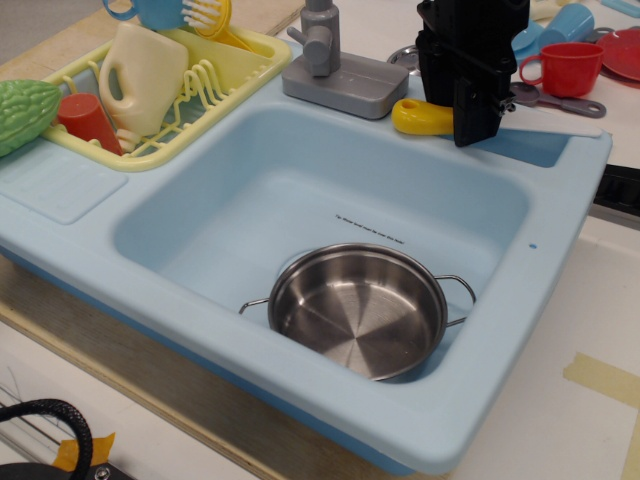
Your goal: Put knife in pot or pan
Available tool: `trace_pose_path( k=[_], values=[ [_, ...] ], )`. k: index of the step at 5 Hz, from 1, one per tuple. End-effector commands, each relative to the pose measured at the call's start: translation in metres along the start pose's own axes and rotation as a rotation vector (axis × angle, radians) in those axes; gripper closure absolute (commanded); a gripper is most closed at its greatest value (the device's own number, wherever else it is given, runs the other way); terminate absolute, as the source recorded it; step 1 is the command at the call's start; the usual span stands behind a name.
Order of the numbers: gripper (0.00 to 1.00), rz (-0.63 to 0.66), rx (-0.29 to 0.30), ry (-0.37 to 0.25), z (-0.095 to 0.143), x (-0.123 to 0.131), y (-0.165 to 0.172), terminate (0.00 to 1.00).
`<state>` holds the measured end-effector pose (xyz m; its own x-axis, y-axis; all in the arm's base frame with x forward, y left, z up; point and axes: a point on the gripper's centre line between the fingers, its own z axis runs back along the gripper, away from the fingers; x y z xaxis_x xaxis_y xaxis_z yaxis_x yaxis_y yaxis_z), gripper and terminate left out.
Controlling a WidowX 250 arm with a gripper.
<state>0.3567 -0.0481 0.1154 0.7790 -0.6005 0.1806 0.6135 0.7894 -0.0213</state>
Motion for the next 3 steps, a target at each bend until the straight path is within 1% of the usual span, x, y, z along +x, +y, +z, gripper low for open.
trace_pose_path(
  k=[1, 2, 3],
  values=[
    [1.00, 0.012, 0.012, 0.007, 0.008, 0.003, -0.003, 0.00],
    [1.00, 0.063, 0.055, 0.021, 0.026, 0.000, -0.026, 0.00],
    [1.00, 0.153, 0.149, -0.057, 0.041, -0.018, -0.052, 0.00]
  ],
)
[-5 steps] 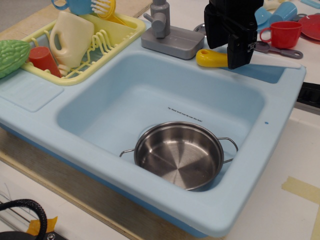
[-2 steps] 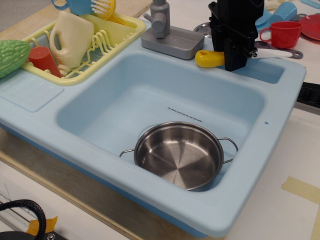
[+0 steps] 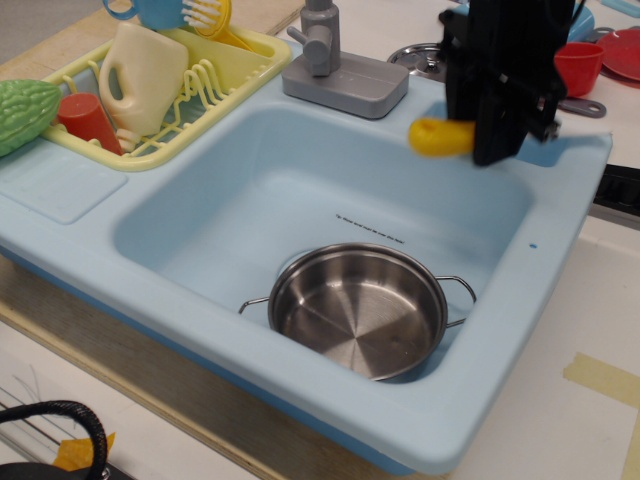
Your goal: Put knife in pot or pan
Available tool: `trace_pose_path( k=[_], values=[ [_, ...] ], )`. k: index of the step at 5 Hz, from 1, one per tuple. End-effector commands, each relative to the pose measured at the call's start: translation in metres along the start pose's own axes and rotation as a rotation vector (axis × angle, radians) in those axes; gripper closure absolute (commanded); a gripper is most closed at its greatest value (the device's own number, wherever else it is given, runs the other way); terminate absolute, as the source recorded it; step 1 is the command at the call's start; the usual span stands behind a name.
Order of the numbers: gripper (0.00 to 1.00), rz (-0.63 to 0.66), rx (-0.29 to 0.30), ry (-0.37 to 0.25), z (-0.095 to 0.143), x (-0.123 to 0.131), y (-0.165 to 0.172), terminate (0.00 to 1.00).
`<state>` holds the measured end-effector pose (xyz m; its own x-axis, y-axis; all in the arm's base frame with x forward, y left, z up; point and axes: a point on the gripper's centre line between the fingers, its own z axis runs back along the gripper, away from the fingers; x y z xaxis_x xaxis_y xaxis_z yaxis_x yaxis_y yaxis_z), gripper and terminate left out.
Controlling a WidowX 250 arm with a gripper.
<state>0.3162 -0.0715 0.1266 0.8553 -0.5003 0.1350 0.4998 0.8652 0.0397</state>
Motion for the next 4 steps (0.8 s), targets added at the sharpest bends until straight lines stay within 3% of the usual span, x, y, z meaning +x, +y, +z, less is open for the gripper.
trace_pose_path(
  k=[1, 2, 3, 4],
  values=[
    [1.00, 0.157, 0.085, -0.132, 0.037, -0.027, -0.019, 0.00],
    [1.00, 0.263, 0.084, -0.240, 0.018, -0.060, -0.027, 0.00],
    [1.00, 0.349, 0.042, -0.316, 0.001, -0.084, -0.029, 0.00],
    [1.00, 0.389, 0.024, -0.359, -0.013, -0.098, -0.030, 0.00]
  ],
)
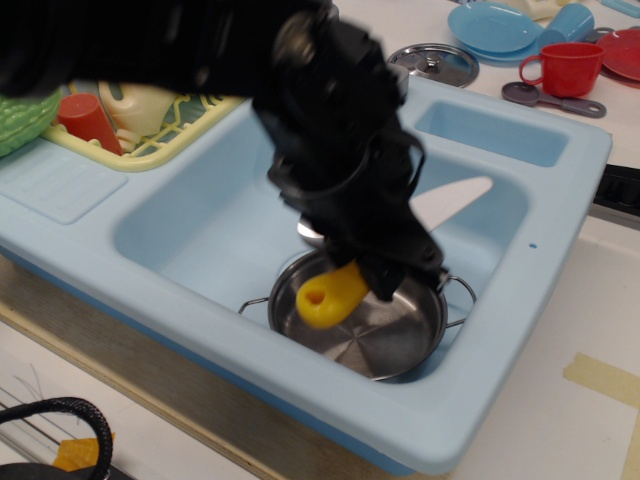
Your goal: Put knife in pot or pan
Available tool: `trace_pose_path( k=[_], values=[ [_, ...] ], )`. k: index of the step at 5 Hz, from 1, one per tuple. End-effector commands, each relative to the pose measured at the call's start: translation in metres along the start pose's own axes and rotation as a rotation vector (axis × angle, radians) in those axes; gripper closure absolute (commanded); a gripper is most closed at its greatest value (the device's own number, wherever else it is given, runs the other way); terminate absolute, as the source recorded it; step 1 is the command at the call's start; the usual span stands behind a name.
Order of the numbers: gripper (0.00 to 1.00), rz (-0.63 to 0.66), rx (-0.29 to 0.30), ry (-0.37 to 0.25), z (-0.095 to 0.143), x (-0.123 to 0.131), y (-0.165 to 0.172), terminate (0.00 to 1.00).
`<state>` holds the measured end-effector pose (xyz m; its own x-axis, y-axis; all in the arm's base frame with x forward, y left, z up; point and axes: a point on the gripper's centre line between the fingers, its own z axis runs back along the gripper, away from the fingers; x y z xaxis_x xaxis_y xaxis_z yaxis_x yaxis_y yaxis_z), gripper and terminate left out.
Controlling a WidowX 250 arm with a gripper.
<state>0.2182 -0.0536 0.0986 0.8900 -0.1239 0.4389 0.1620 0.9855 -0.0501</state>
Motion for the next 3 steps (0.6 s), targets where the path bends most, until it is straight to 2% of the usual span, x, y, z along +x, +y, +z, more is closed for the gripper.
trace_pose_path(
  k=[1, 2, 3],
  values=[
    [1.00, 0.012, -0.016, -0.052, -0.0044, 0.0001, 0.0117, 0.00],
    [0.00, -0.025, -0.044, -0.041, -0.0047, 0.0067, 0.0141, 0.00],
    [0.00, -0.025, -0.044, -0.041, -0.0047, 0.0067, 0.0141, 0.00]
  ],
)
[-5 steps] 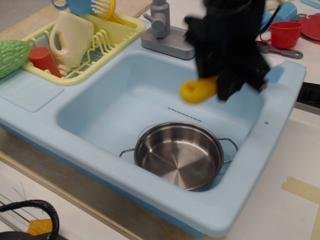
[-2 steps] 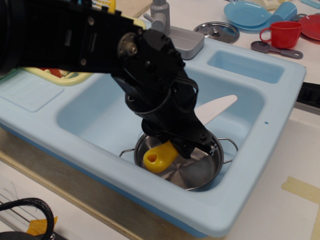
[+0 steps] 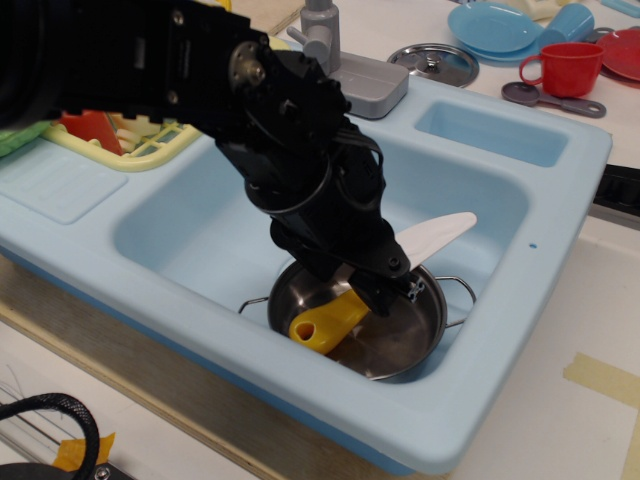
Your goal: Put knife in pot or pan
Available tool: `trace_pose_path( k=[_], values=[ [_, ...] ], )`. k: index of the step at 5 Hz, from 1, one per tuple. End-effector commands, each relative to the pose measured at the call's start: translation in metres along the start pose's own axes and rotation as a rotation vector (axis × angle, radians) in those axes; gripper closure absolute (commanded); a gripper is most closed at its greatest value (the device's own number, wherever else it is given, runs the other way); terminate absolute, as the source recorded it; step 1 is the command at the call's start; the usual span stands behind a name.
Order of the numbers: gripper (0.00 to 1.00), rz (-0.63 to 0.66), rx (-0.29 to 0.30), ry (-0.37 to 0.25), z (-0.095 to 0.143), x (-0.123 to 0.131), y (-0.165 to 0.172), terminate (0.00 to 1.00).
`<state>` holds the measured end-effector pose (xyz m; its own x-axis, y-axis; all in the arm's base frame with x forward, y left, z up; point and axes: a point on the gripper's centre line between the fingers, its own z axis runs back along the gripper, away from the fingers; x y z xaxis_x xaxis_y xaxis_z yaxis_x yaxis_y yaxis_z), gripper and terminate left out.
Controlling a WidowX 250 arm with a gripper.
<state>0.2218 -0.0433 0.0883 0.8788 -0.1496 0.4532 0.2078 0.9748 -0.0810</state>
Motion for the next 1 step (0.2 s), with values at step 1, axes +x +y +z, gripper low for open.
trace_pose_path(
  k=[1],
  values=[
    [0.00, 0.003, 0.005, -0.027, 0.0048, 0.0093, 0.0028, 1.00]
  ],
)
